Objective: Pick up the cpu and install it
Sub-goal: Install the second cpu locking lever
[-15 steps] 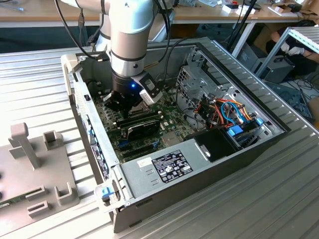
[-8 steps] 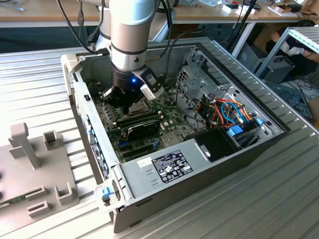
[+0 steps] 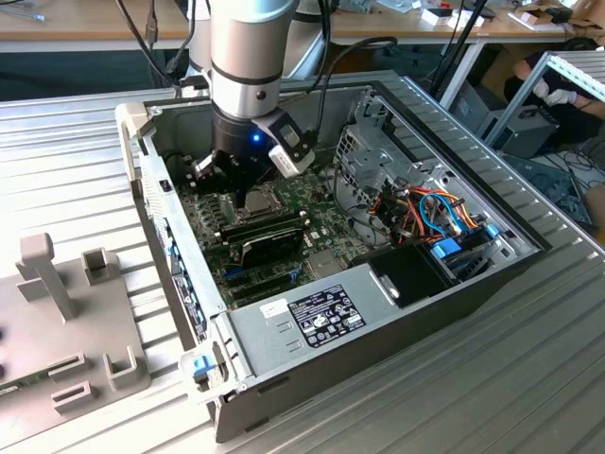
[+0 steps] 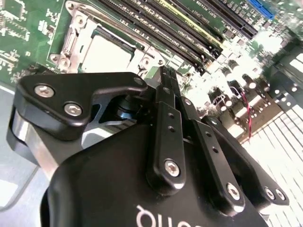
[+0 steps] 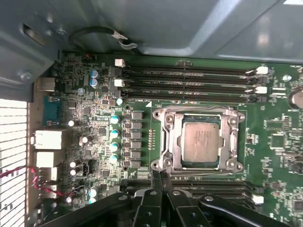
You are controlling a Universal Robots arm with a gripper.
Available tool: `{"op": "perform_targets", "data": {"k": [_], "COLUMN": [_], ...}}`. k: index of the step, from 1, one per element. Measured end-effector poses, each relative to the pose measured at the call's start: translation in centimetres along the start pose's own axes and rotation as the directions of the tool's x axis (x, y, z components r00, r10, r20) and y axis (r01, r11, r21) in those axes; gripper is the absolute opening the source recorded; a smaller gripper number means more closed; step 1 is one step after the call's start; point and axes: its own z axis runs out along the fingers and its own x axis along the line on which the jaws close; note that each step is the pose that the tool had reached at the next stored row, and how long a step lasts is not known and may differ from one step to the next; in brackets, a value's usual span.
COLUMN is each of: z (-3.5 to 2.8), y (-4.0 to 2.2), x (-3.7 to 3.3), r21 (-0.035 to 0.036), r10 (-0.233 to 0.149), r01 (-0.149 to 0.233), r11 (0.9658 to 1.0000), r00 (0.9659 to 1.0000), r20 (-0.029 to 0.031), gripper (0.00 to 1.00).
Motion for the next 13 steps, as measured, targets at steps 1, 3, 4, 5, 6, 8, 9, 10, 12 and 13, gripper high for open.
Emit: {"op": "perform_targets", "data": {"k": [1,3,4,5,6,8,9,10,12,13], "z": [-0.35,-1.08,-1.31,-1.38,-1.38,-1.38,-1.39,-1.39,-1.34,-1.32], "y": [0.01,0.03,0.03,0.03,0.03,0.03,0.03,0.02,0.01,0.00], "x": [-0.02,-0.05,-0.06,-0.07,-0.06,-0.07,-0.11,-0.28,-0.85,-1.21], "r21": [0.0001,0.0002,0.0002,0.0001,0.0000,0.0000,0.0002,0.0004,0.0001,0.0001], "r10": [0.000,0.000,0.000,0.000,0.000,0.000,0.000,0.000,0.000,0.000], "r01": [0.000,0.000,0.000,0.000,0.000,0.000,0.000,0.000,0.000,0.000], "r11": [1.0000,1.0000,1.0000,1.0000,1.0000,1.0000,1.0000,1.0000,1.0000,1.0000], "r00": [1.0000,1.0000,1.0000,1.0000,1.0000,1.0000,1.0000,1.0000,1.0000,1.0000], "r20": [0.0000,0.0000,0.0000,0.0001,0.0002,0.0002,0.0000,-0.0005,-0.0007,-0.0008], "gripper": [0.11,0.11,0.11,0.11,0.11,0.11,0.11,0.11,0.11,0.11]}}
